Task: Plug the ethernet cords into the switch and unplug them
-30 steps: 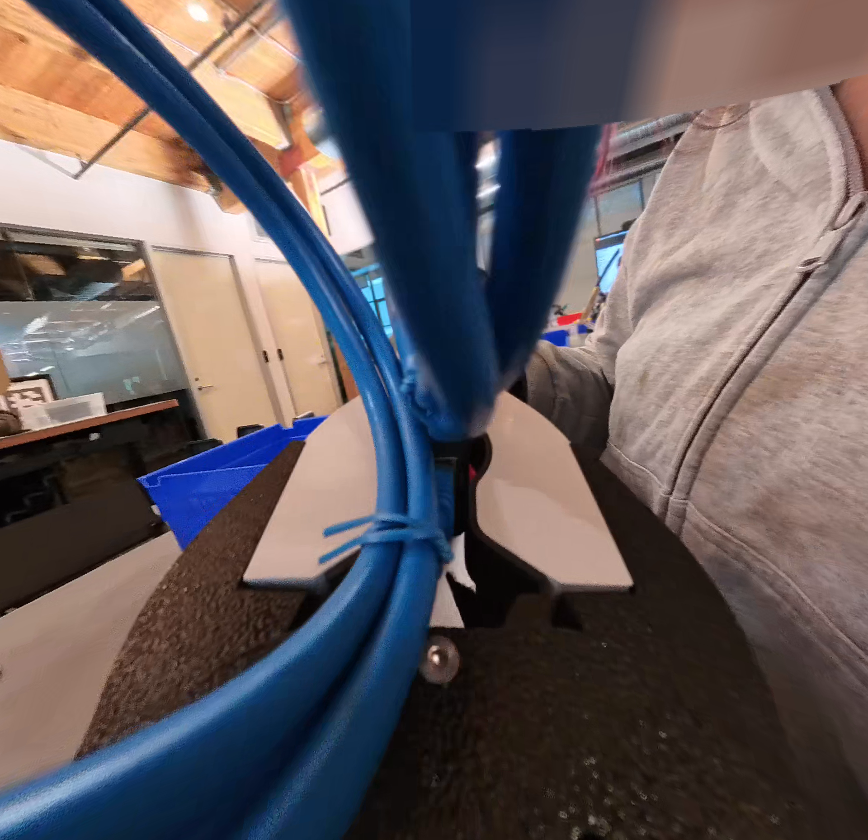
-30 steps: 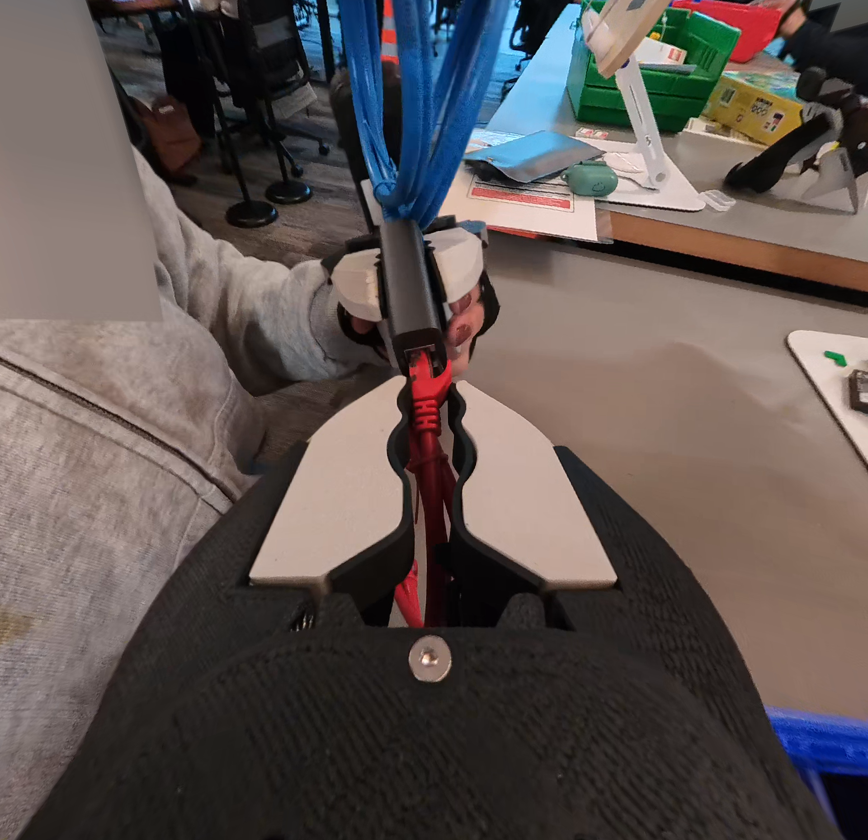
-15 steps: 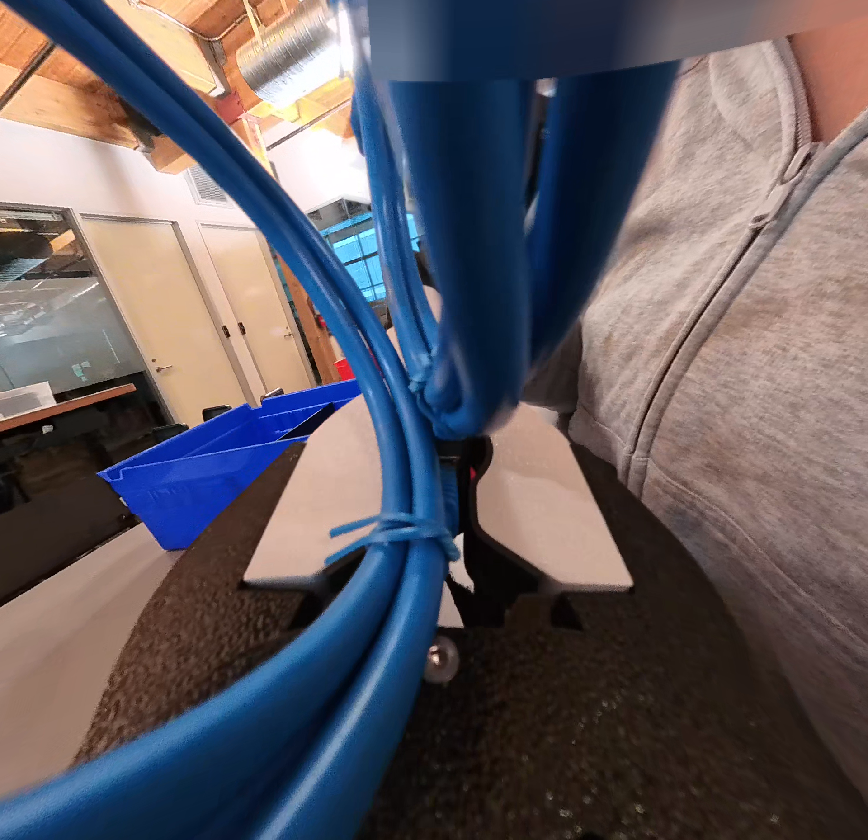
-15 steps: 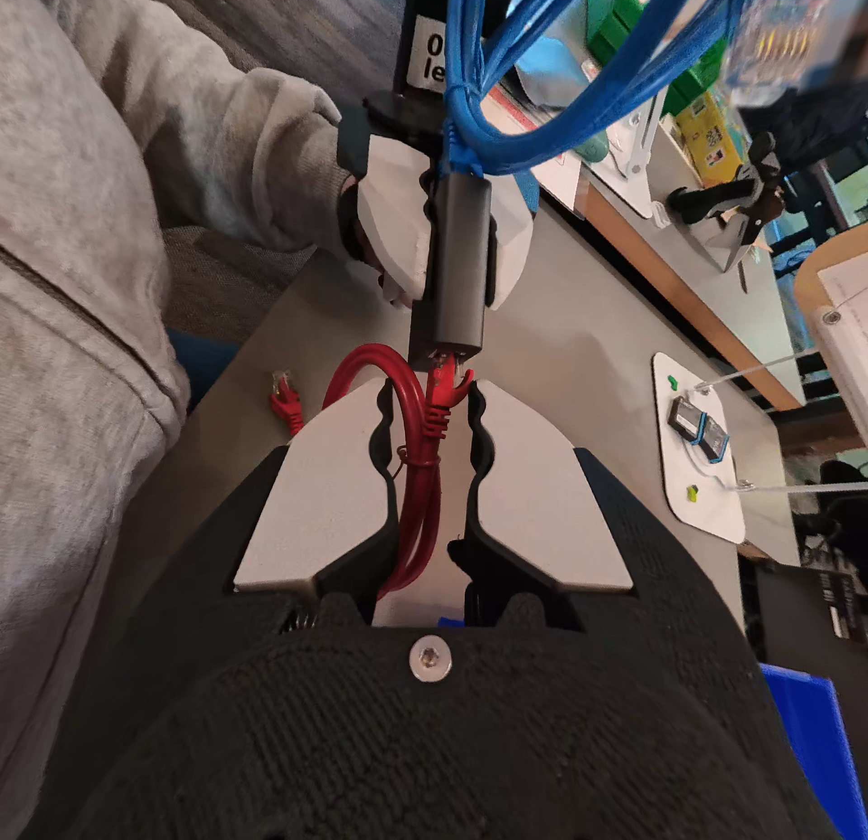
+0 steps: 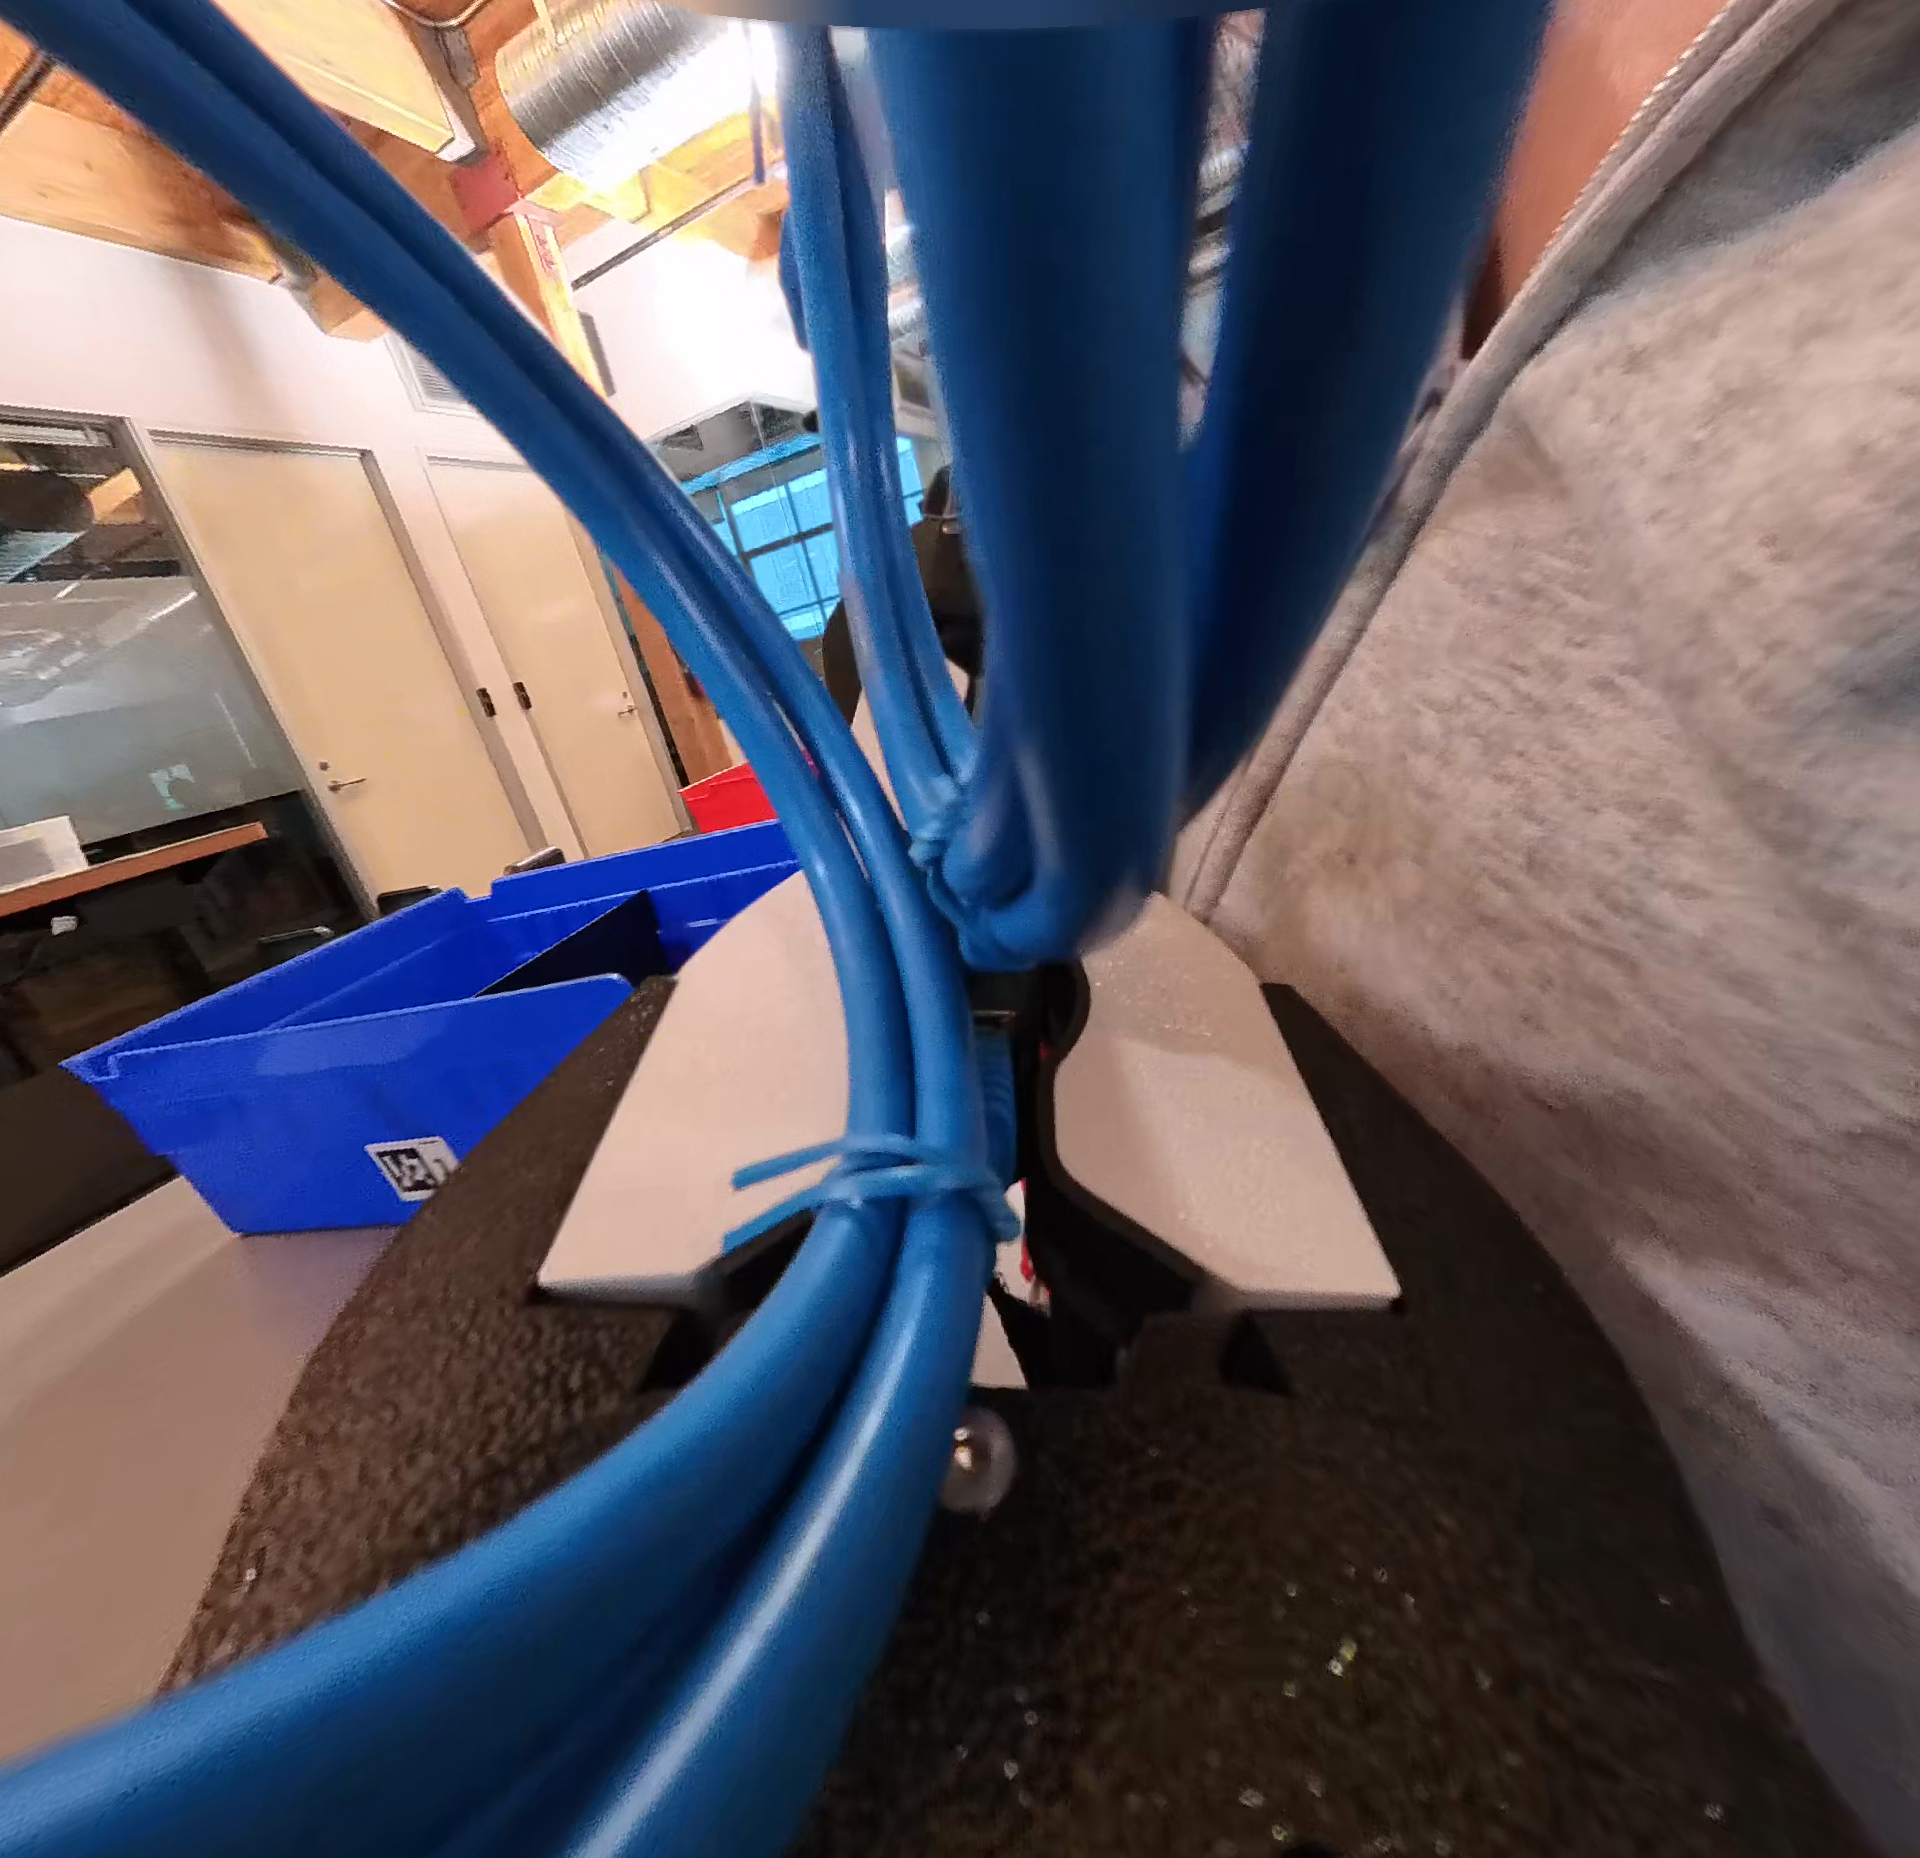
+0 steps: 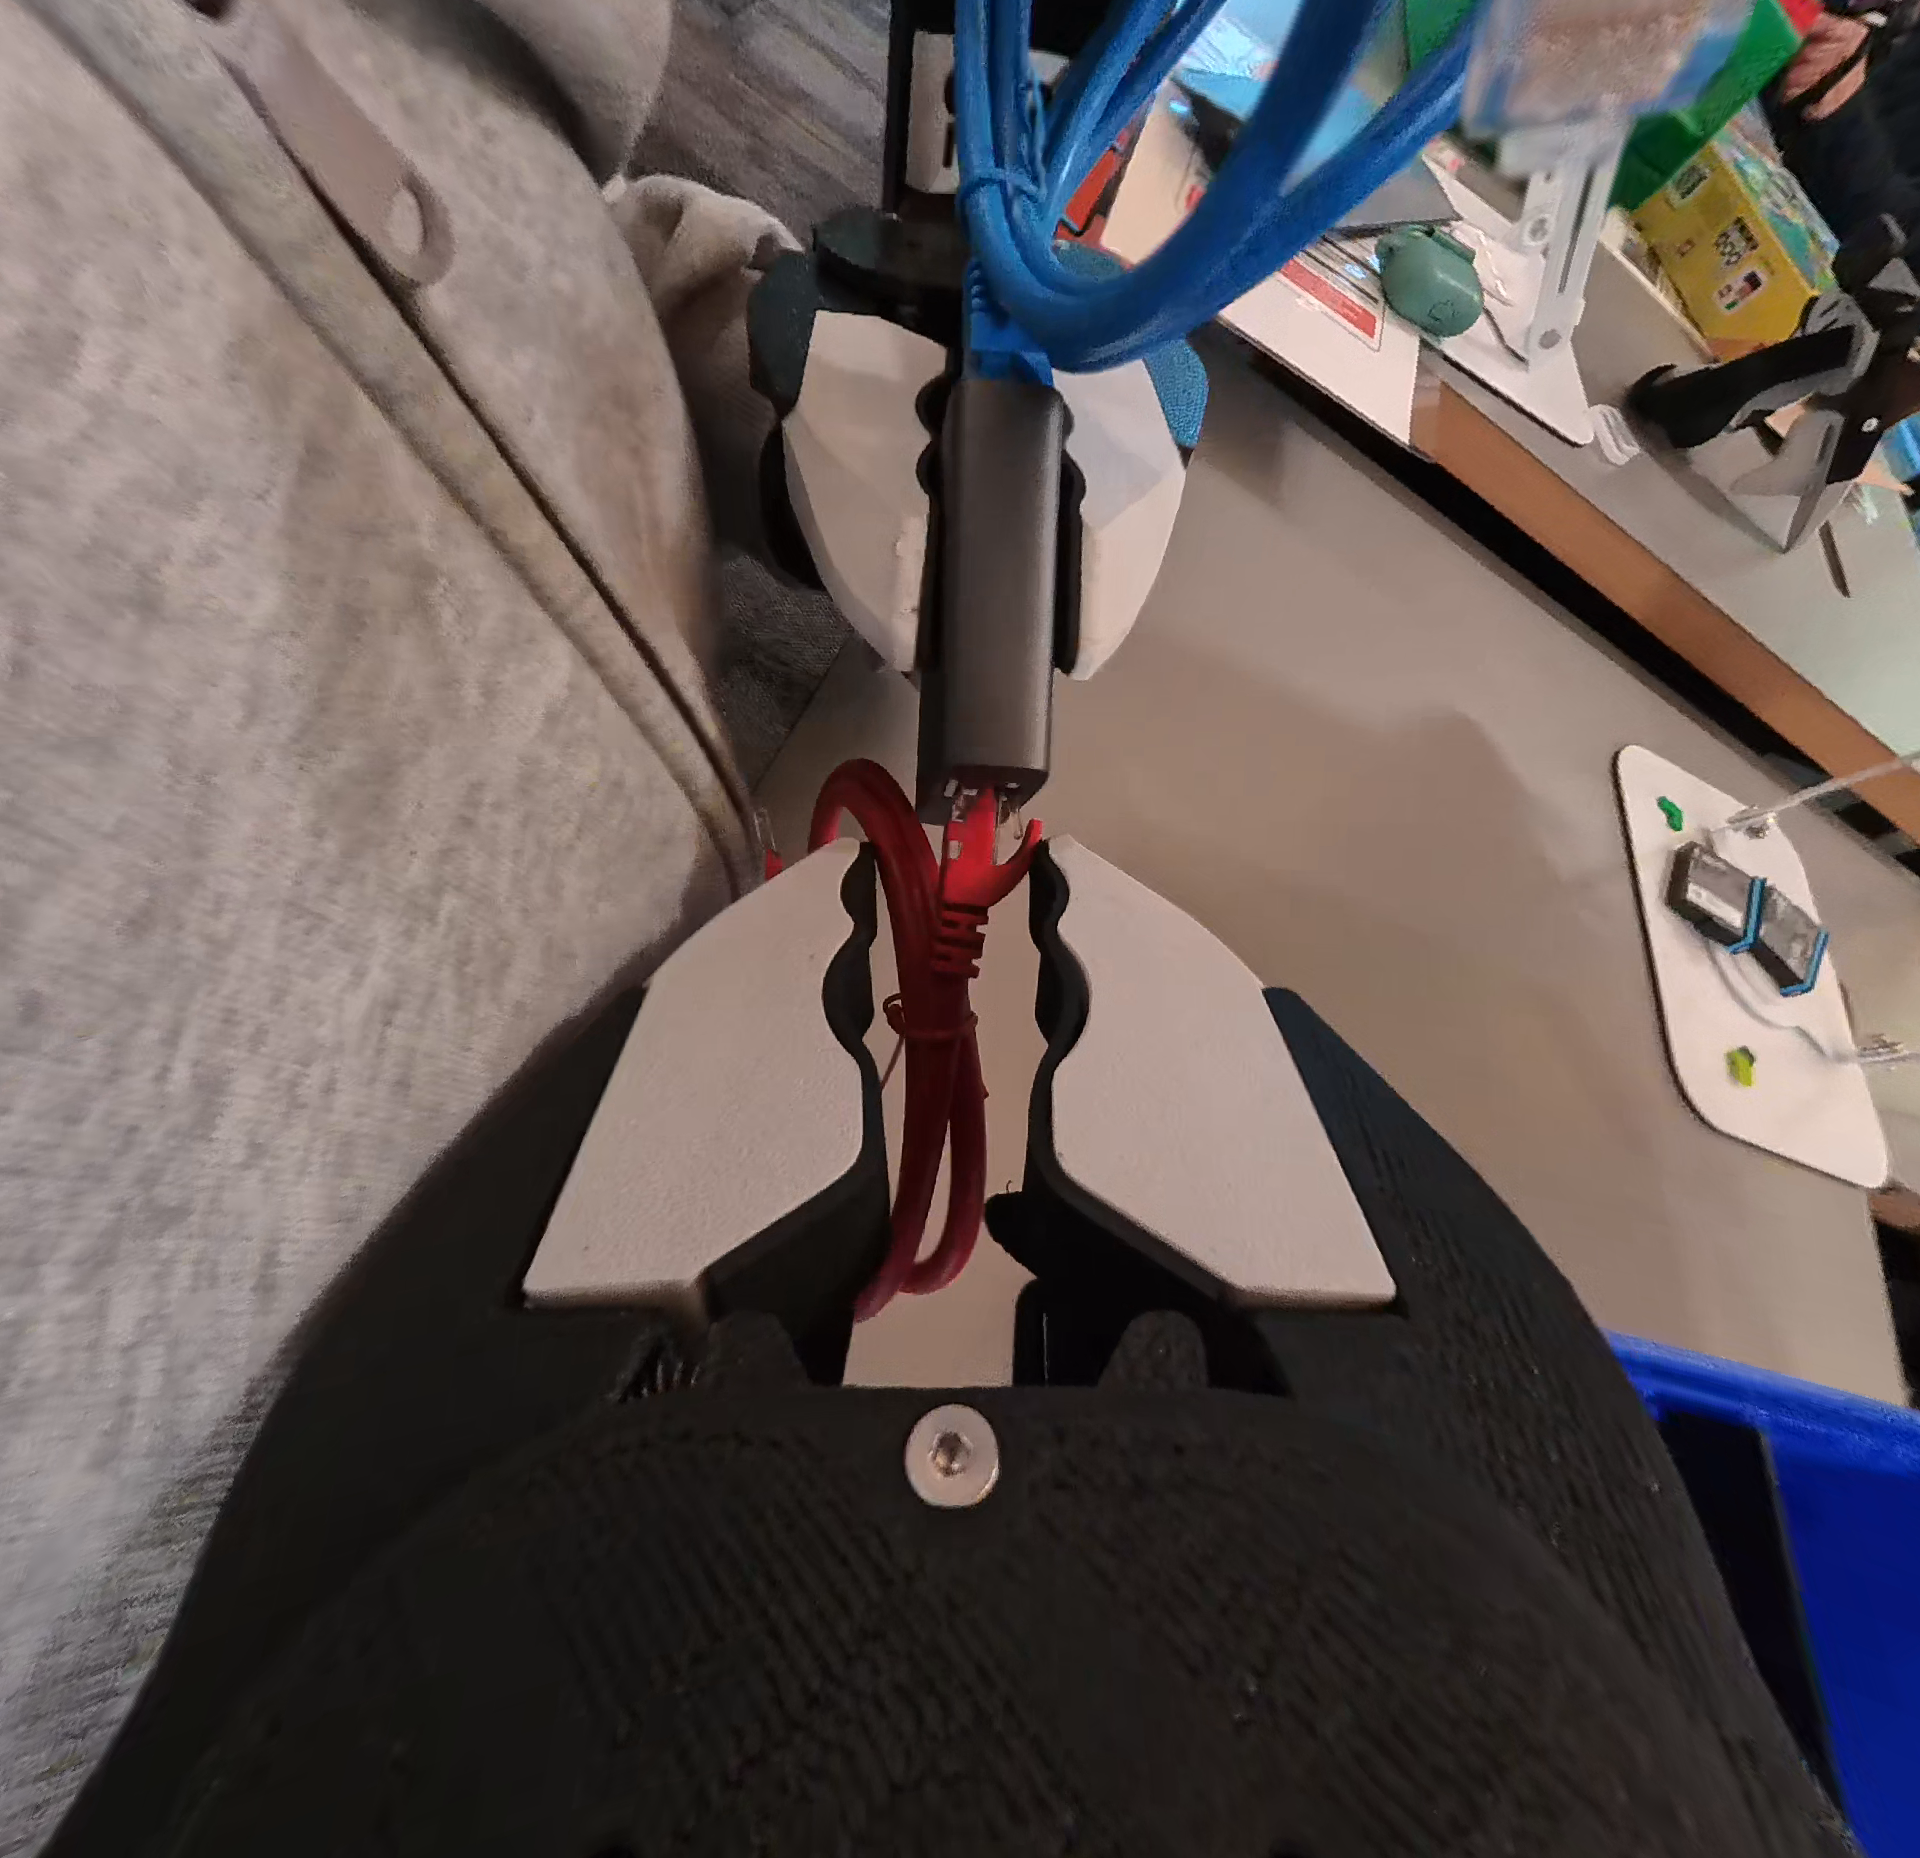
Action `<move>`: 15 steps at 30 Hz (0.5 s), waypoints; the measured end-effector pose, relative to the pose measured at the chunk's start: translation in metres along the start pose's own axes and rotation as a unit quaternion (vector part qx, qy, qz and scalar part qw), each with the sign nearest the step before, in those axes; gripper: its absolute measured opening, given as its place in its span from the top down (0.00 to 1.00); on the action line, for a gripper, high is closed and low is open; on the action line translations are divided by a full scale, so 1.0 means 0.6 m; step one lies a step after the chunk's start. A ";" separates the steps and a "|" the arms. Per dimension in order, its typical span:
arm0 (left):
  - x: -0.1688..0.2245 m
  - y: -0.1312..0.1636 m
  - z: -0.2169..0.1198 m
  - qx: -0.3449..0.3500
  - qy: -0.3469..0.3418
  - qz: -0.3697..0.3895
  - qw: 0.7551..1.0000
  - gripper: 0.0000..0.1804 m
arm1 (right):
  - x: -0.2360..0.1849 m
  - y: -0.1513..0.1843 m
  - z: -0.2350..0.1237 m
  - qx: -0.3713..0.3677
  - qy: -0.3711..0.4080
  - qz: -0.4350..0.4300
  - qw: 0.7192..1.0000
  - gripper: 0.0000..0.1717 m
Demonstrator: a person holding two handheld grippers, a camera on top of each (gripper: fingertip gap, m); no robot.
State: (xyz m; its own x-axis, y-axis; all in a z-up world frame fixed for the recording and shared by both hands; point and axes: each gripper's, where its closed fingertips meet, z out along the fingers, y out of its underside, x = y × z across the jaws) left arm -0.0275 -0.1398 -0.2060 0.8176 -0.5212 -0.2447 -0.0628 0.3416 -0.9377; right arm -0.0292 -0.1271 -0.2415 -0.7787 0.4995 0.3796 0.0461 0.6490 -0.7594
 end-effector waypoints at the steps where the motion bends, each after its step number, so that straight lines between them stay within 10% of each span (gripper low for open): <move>1: 0.001 0.001 0.004 0.002 0.001 -0.003 1.000 0.89 | -0.001 0.003 -0.004 0.001 -0.001 0.011 1.000 0.84; 15: 0.009 0.017 0.057 -0.008 -0.022 -0.048 0.999 0.89 | -0.015 0.037 -0.052 -0.013 -0.014 0.043 0.999 0.84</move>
State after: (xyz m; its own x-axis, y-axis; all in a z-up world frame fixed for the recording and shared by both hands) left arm -0.0041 -0.1121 -0.2084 0.8441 -0.5165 -0.1436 0.0077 0.2794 -0.9601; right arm -0.0015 -0.0990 -0.2453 -0.7886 0.5378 0.2980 0.1293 0.6189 -0.7747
